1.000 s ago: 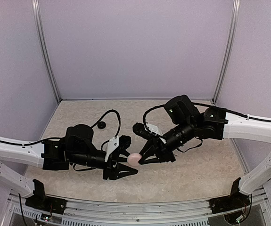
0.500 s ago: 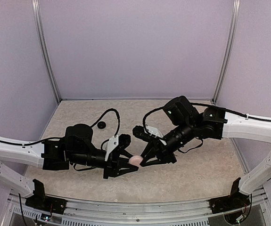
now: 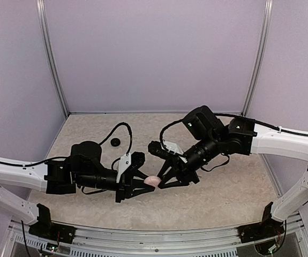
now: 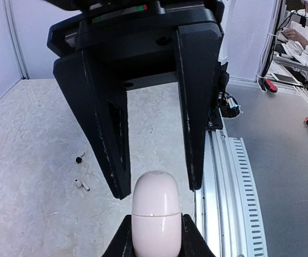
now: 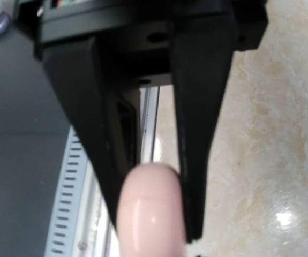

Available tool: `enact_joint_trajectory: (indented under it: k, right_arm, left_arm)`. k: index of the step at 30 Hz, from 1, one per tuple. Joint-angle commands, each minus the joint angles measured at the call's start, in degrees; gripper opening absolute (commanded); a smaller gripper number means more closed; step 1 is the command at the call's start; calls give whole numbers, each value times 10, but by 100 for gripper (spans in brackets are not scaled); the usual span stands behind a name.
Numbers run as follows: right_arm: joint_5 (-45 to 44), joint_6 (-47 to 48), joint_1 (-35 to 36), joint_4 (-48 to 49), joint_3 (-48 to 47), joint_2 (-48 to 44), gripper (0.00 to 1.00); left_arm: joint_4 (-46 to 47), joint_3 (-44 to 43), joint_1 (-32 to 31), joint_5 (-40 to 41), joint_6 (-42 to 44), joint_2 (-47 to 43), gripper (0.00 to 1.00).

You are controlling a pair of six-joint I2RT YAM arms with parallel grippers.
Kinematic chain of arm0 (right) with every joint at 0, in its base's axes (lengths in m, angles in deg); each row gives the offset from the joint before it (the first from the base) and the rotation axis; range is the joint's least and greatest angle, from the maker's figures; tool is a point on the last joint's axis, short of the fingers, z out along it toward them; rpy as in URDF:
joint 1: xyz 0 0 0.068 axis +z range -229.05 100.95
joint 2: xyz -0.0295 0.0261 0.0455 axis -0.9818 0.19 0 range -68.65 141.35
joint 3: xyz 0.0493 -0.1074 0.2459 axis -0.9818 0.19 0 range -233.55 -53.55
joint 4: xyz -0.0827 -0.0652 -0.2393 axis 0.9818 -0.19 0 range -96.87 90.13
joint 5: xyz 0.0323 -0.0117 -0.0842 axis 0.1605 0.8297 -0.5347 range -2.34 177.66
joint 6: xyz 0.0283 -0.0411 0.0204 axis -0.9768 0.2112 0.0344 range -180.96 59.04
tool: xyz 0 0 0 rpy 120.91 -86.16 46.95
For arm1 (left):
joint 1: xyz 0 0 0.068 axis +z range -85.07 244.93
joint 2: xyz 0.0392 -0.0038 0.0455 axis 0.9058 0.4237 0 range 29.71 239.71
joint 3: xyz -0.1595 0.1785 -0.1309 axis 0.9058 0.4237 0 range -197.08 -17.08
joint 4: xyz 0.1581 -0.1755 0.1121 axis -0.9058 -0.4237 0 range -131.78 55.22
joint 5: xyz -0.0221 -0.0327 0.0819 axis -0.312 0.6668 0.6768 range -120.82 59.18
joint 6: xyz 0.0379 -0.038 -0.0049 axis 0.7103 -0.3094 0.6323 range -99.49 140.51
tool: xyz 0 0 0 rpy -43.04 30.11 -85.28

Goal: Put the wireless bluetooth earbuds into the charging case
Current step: Pass from the right arm to the left, then pass from the left arm to the right

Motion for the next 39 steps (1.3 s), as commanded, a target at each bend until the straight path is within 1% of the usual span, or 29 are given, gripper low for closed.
enact_joint_trajectory:
  k: [1,2,3,5,7,10,16,19,20,25,31,33,34,36,37,39]
  right_arm:
    - [2,-18,8,31,3,-23,50]
    - [2,-23,7,48,10,-30,54]
    - [3,-28,8,64,19,-37,55]
    - [1,-40,7,106,40,-49,56]
    - [-3,-50,8,147,55,-59,54]
    - [-1,-68,8,205,70,-72,52]
    - [-3,-94,8,291,85,-85,48]
    - [0,-96,7,302,83,-85,44]
    - [1,-96,8,302,82,-84,42]
    - [7,-97,8,304,80,-83,39]
    - [2,-95,8,297,78,-82,22]
    - [1,-92,8,289,76,-82,17]
    - [0,-89,8,285,75,-82,16]
    - [-3,-80,8,271,70,-82,14]
    - [-6,-77,8,264,67,-82,14]
    - [-8,-73,8,257,66,-83,13]
  left_arm:
    - [87,35,2,5,-12,-36,13]
    - [107,44,1,6,-18,-41,12]
    - [128,50,2,8,-25,-50,12]
    - [177,67,1,18,-39,-61,12]
    - [220,80,-1,27,-42,-71,12]
    - [259,87,-5,46,-59,-76,12]
    - [296,88,-19,72,-53,-67,12]
    - [303,87,-21,77,-52,-61,12]
    - [303,87,-22,78,-51,-59,12]
    - [301,85,-23,80,-46,-55,12]
    - [291,84,-26,87,-46,-53,13]
    - [279,81,-25,94,-35,-54,18]
    - [270,81,-26,97,-31,-57,23]
    - [244,79,-25,102,-27,-63,38]
    - [231,79,-25,102,-24,-70,42]
    - [203,77,-24,105,-13,-79,44]
